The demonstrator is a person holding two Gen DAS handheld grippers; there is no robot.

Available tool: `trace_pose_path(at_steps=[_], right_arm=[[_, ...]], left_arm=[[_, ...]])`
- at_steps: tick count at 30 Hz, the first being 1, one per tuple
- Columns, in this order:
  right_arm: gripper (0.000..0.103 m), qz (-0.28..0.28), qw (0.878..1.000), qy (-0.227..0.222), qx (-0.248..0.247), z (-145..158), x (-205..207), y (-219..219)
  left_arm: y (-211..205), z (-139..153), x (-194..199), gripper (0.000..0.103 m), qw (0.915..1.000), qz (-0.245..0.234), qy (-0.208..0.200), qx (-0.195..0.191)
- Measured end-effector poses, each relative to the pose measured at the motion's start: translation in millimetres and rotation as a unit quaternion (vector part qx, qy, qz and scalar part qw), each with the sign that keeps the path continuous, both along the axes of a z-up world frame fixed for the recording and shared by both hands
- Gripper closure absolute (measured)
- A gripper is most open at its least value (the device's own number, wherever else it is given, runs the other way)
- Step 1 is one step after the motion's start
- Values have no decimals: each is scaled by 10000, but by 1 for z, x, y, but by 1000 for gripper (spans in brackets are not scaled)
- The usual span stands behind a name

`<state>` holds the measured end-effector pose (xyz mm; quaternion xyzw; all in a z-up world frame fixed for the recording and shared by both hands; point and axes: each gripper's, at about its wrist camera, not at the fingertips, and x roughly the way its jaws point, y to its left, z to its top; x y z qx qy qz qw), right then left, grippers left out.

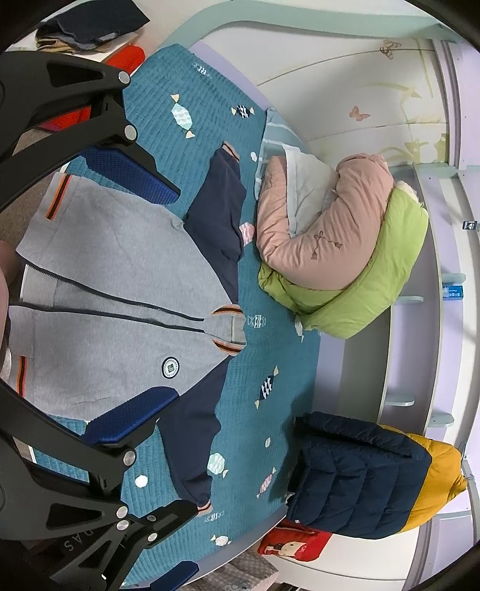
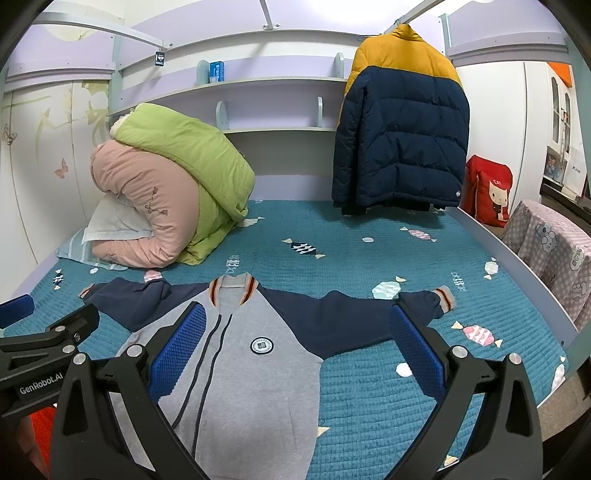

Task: Fold large clothes

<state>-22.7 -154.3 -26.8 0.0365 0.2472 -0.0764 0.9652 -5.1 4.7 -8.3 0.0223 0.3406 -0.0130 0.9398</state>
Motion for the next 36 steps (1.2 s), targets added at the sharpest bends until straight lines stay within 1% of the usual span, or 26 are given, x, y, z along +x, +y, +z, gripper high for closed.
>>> trace_pose_path(at_steps=[21, 31, 36], right_arm=[[7, -39, 10000, -16, -37, 4, -7, -3], [7, -78, 10000, -19, -57, 8, -5, -11], [7, -73, 10000, -16, -48, 7, -3, -13]], left_arm=[[3, 2, -3, 4, 10000, -52, 4, -65], [-5, 5, 3, 4, 9999, -98, -5, -87], [-10, 6, 4, 4, 9999, -104, -27, -37]])
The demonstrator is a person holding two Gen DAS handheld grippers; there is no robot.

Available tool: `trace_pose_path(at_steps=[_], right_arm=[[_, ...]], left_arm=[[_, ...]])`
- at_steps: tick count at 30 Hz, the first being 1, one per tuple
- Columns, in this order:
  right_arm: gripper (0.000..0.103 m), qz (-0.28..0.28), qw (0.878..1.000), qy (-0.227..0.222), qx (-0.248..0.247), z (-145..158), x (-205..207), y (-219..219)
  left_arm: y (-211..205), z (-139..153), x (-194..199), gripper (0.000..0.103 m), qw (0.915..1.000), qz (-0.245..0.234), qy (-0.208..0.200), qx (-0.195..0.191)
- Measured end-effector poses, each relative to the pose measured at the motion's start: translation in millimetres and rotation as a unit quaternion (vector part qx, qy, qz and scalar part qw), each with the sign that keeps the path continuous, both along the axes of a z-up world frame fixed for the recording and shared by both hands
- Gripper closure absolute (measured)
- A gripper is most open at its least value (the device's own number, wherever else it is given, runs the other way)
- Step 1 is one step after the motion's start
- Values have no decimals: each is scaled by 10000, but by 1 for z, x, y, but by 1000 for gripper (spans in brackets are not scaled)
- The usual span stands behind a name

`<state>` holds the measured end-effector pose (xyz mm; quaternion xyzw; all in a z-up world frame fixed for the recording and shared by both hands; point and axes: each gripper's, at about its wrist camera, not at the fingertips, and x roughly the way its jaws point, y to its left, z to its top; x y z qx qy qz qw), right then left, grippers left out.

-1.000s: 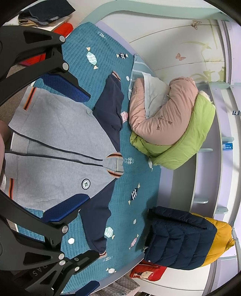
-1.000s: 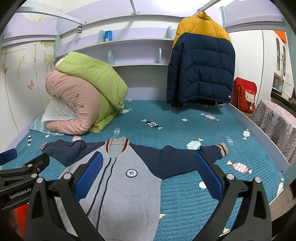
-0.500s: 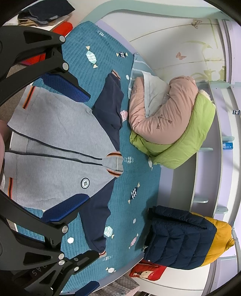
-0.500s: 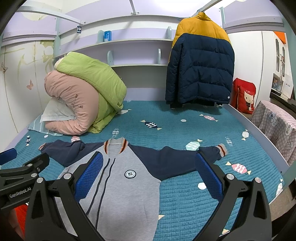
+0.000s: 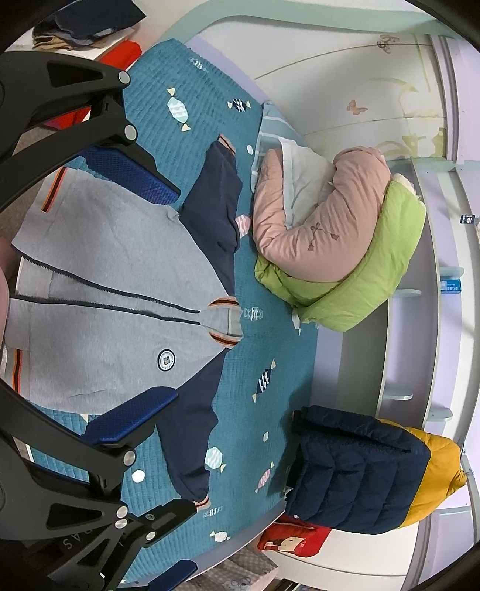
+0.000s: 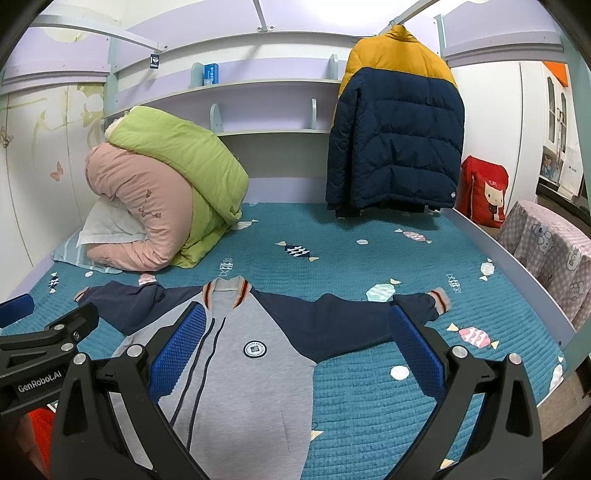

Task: Fold large clothes

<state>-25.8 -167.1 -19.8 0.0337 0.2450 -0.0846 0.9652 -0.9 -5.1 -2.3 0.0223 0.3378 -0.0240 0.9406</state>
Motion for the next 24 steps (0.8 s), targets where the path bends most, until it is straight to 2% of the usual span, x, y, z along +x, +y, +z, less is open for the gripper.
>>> trace_pose_path(at_steps=[15, 24], right_arm=[[7, -3, 10000, 60, -48, -5, 6, 3], [7, 32, 9999, 55, -102, -13, 19, 8]], left_arm=[[0, -5, 4, 4, 10000, 28, 91, 24], [4, -17, 22, 4, 9993, 54, 333, -153]])
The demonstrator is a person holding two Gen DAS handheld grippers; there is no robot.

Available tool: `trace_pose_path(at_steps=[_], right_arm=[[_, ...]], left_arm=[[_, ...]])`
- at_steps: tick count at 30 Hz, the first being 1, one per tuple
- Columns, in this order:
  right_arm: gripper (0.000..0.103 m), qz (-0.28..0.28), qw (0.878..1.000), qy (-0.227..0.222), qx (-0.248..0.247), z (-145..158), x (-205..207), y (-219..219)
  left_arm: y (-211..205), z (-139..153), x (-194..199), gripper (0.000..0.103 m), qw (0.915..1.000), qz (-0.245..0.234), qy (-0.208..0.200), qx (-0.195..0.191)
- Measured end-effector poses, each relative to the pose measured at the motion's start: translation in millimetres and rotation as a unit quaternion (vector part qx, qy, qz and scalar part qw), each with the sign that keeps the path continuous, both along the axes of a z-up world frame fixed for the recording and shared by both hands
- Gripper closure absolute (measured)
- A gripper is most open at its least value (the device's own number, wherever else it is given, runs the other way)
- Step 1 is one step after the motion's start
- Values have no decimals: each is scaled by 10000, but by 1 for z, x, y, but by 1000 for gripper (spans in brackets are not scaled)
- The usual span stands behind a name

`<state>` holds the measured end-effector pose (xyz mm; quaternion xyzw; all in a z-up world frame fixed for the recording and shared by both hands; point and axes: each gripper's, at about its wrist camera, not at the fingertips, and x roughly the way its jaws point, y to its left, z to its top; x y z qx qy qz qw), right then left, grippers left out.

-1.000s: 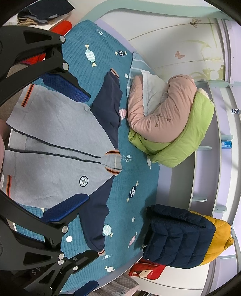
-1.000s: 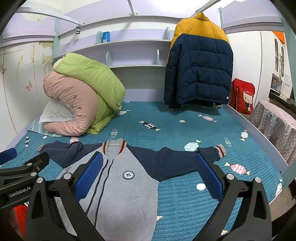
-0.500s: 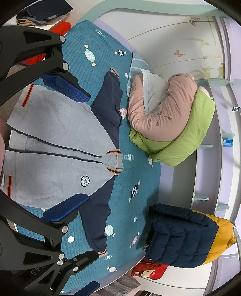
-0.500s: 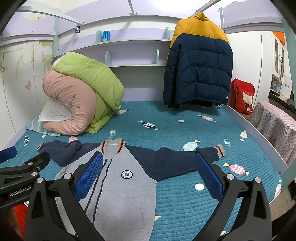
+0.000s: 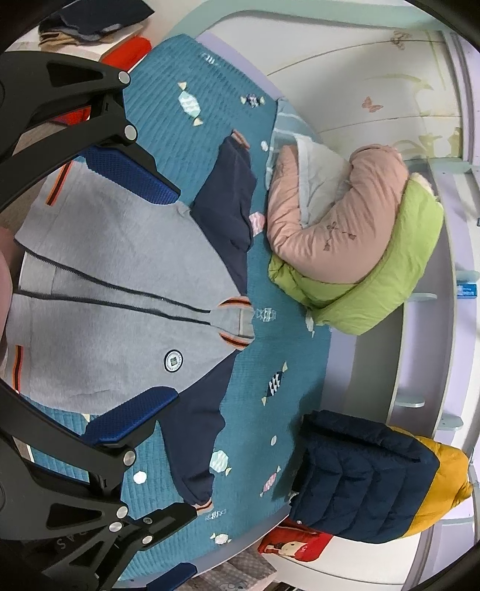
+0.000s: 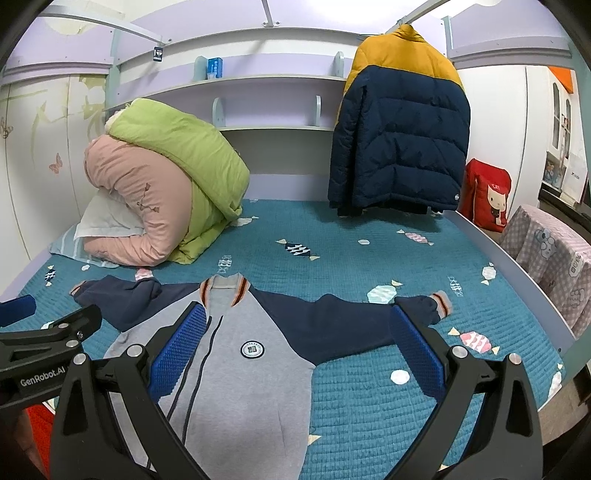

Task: Fold large clothes
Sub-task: 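Move the left gripper to the navy sleeve cuff and close on it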

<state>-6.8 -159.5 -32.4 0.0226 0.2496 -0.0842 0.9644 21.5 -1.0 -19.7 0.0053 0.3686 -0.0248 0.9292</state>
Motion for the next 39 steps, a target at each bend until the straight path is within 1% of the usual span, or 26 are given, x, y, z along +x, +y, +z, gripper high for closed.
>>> trace_pose_path(at_steps=[3, 6, 9, 12, 15, 17, 20, 21, 22, 24, 28, 32, 34, 35, 37, 39], right_arm=[[7, 61, 9999, 63, 84, -5, 10, -1], [7, 253, 9995, 176, 111, -12, 22, 5], [7, 388, 9989, 271, 41, -20, 36, 14], [7, 528, 9978, 377, 90, -26, 52, 26], [7, 633, 9966, 515, 103, -31, 72, 40], [7, 756, 9951, 626, 113, -37, 88, 55], [7, 875, 9934, 741, 80, -44, 108, 74], [7, 952, 9924, 774, 67, -48, 119, 87], [7, 1018, 9914, 817, 75, -51, 126, 94], [7, 1128, 9894, 908, 116, -58, 141, 109], [8, 1371, 9847, 1059, 170, -77, 173, 143], [9, 1581, 9791, 1259, 232, -100, 209, 174], [16, 1649, 9766, 1358, 242, -112, 224, 185], [22, 1670, 9759, 1379, 270, -116, 230, 190], [27, 1736, 9724, 1529, 319, -131, 249, 202], [41, 1774, 9682, 1738, 302, -149, 270, 215]], left_arm=[[4, -9, 12, 4, 9997, 15, 204, -154], [9, -18, 26, 4, 9993, 122, 354, -69], [18, -26, 41, 4, 9985, 169, 511, -87], [29, -32, 52, 4, 9979, 197, 593, -151], [46, -39, 68, 4, 9971, 263, 698, -129], [62, -46, 81, 4, 9965, 323, 762, -95], [88, -54, 101, 4, 9956, 377, 844, -171], [97, -58, 107, 4, 9951, 416, 868, -211], [110, -61, 114, 4, 9949, 457, 860, -263], [129, -67, 128, 4, 9946, 540, 853, -240], [167, -87, 158, 4, 9935, 750, 861, 12], [207, -114, 190, 5, 9915, 780, 1037, -92], [225, -127, 203, 5, 9904, 840, 1096, -60], [233, -134, 209, 5, 9896, 866, 1148, -60], [255, -149, 222, 5, 9875, 868, 1288, -264], [275, -164, 232, 5, 9840, 941, 1451, -435]])
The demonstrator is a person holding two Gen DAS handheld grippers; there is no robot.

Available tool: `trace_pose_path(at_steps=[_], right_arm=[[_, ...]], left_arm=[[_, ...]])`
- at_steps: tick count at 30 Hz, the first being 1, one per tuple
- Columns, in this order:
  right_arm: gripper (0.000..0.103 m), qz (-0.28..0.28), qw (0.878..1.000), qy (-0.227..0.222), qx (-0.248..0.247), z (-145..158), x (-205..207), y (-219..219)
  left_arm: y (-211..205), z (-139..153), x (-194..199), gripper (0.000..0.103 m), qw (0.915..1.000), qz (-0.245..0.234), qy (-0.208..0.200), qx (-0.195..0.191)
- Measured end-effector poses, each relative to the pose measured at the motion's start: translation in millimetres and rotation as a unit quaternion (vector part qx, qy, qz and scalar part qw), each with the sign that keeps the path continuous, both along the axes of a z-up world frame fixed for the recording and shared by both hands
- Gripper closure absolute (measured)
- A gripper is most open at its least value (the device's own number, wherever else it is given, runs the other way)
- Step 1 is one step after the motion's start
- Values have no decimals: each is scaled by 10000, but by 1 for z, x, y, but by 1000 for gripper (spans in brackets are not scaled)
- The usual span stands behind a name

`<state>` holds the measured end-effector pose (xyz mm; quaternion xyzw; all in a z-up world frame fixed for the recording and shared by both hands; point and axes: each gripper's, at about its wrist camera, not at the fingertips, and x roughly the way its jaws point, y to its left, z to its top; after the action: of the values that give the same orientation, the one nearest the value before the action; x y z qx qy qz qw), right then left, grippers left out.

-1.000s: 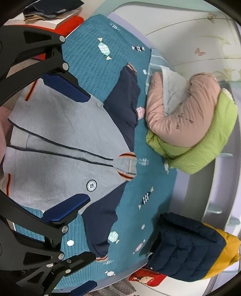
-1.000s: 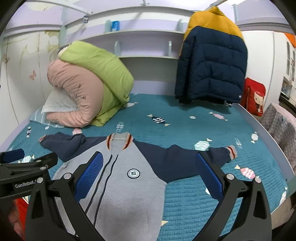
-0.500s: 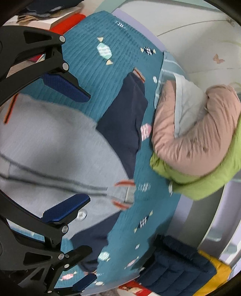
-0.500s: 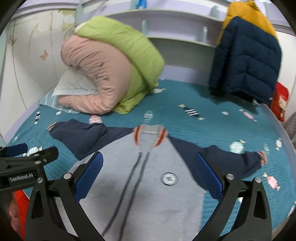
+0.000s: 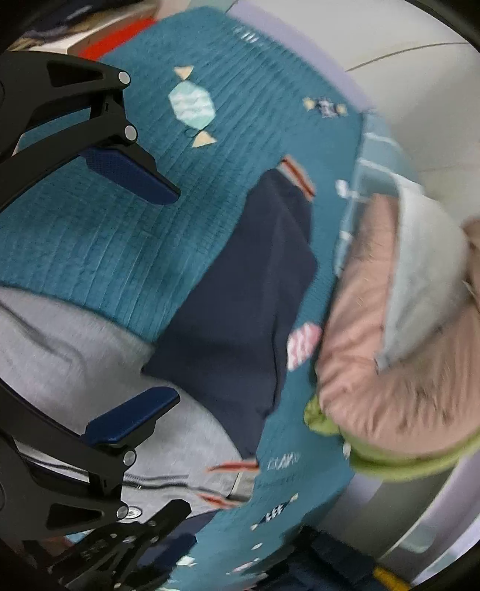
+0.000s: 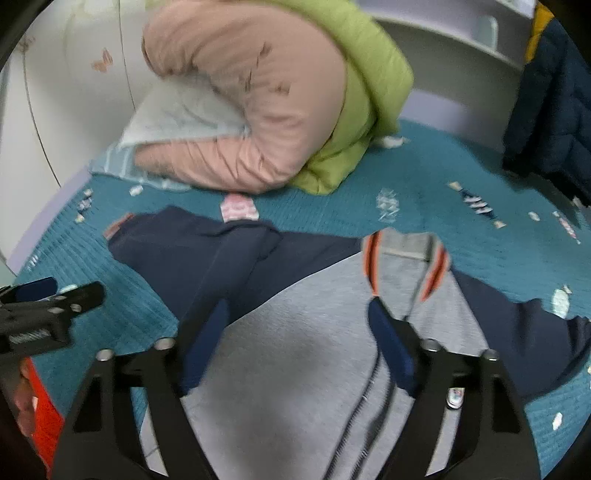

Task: Fold large clothes
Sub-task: 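Move the left gripper to the navy sleeve cuff and close on it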

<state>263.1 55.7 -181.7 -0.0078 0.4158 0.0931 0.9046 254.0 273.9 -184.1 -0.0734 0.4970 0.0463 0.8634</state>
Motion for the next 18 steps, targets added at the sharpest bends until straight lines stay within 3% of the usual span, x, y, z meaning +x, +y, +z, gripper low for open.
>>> trace_pose_path(at_steps=[7, 9, 12, 18], right_arm=[[76, 187, 9981, 574, 135, -49, 57, 27], [96, 246, 9963, 797, 216, -63, 70, 31], [103, 342, 9928, 1102, 320, -85, 86, 37], [103, 532, 9881, 1372, 440, -107, 105, 47]], left_arm=[[63, -42, 38, 5, 9980, 409, 361, -319], [74, -48, 46, 4, 9973, 467, 402, -406], [86, -57, 60, 4, 9963, 526, 478, -489], [110, -68, 83, 4, 9936, 705, 533, -701]])
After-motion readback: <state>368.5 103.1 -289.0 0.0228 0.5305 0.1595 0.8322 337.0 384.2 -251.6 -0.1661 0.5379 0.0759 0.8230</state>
